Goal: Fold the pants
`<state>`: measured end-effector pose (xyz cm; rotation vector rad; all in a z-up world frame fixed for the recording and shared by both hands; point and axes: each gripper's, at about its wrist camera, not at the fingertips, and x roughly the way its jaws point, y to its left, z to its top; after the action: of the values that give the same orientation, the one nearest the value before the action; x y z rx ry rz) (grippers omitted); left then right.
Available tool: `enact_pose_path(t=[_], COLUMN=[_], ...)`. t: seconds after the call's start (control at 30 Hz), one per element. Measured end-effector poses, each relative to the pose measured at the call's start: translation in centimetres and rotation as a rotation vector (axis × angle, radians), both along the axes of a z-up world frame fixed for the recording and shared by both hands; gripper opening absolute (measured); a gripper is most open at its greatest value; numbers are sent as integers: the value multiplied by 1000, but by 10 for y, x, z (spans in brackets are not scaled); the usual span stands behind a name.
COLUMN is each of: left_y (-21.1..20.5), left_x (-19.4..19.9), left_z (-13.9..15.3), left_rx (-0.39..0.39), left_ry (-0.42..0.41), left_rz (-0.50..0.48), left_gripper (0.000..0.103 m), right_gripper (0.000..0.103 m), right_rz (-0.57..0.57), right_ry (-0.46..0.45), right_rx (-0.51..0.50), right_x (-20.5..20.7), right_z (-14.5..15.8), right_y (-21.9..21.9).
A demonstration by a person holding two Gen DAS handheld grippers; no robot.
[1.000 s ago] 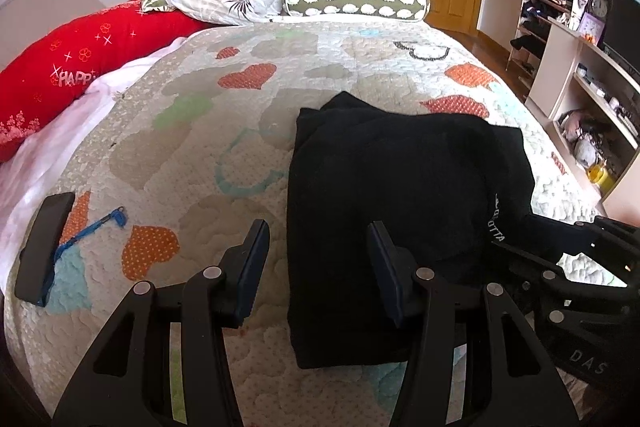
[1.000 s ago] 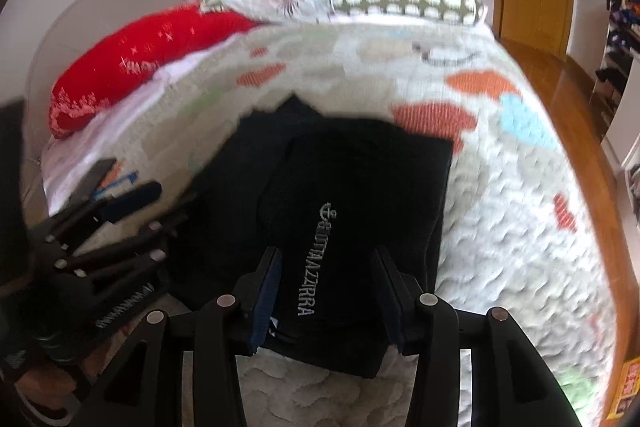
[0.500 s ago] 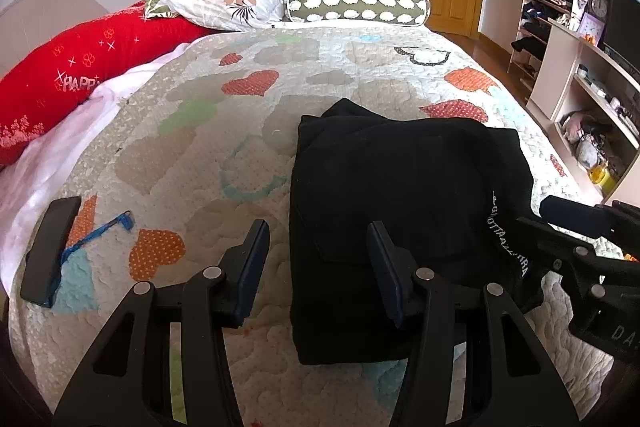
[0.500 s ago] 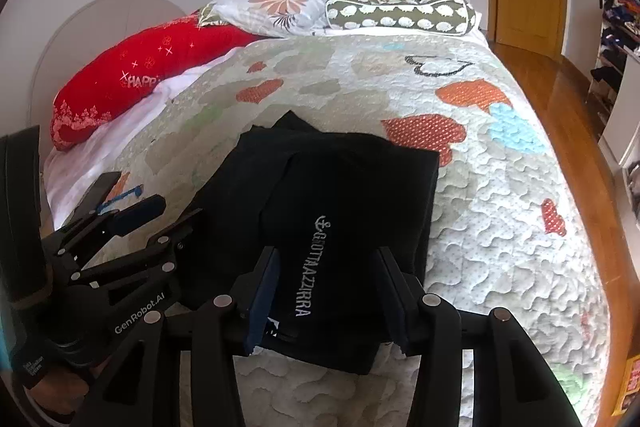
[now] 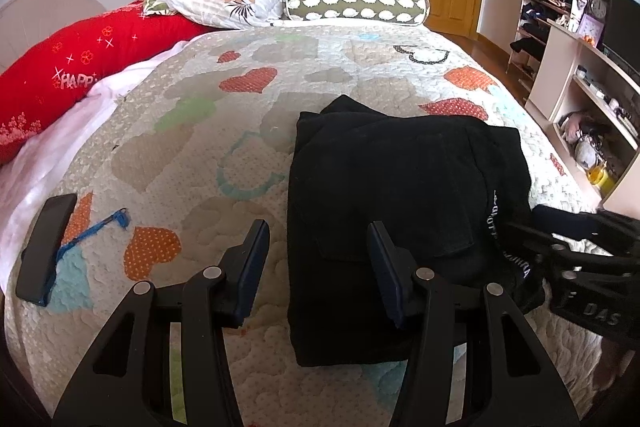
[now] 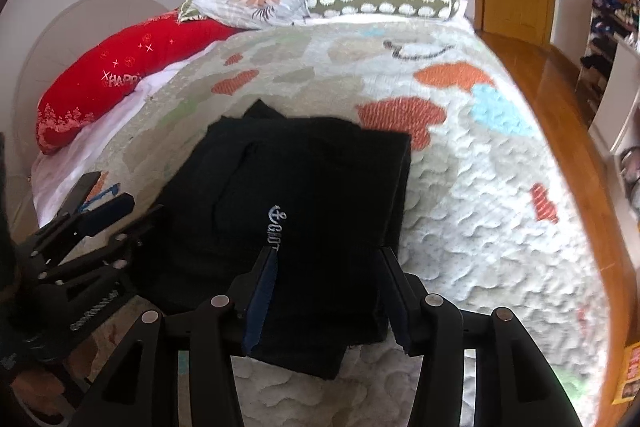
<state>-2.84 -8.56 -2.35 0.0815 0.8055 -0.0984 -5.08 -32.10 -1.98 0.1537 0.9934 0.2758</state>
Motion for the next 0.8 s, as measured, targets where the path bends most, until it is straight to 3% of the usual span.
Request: enact_pose_path(t=[0.03,0.1,0.17,0.3,0.53,0.8], left_y=[1,3,4,0,-3,-1], left_x=[0,-1,-2,-6,-13,-10], left_z=[0,0,2,3,-2,4], left_rx=[-5,-18,-33,-50,-48,-37], left_ry=[1,6,12,22,23,16], left_rz=[-1,-6,-16,-53,-79,-64], left_gripper=[51,51,50,50,51,53], right_gripper=[47,34,15,13,12,16], right_rz=[6,15,35,92,121,61], right_ry=[-2,-31,-49,-87,-64,-56], right_rx=[15,31,95,54,-23,52], right_x=[1,-1,-5,-18,-33,-27], right_z=[-5,-8,-3,13,8,8], right_y=[-1,-3,-9,-5,1,-11])
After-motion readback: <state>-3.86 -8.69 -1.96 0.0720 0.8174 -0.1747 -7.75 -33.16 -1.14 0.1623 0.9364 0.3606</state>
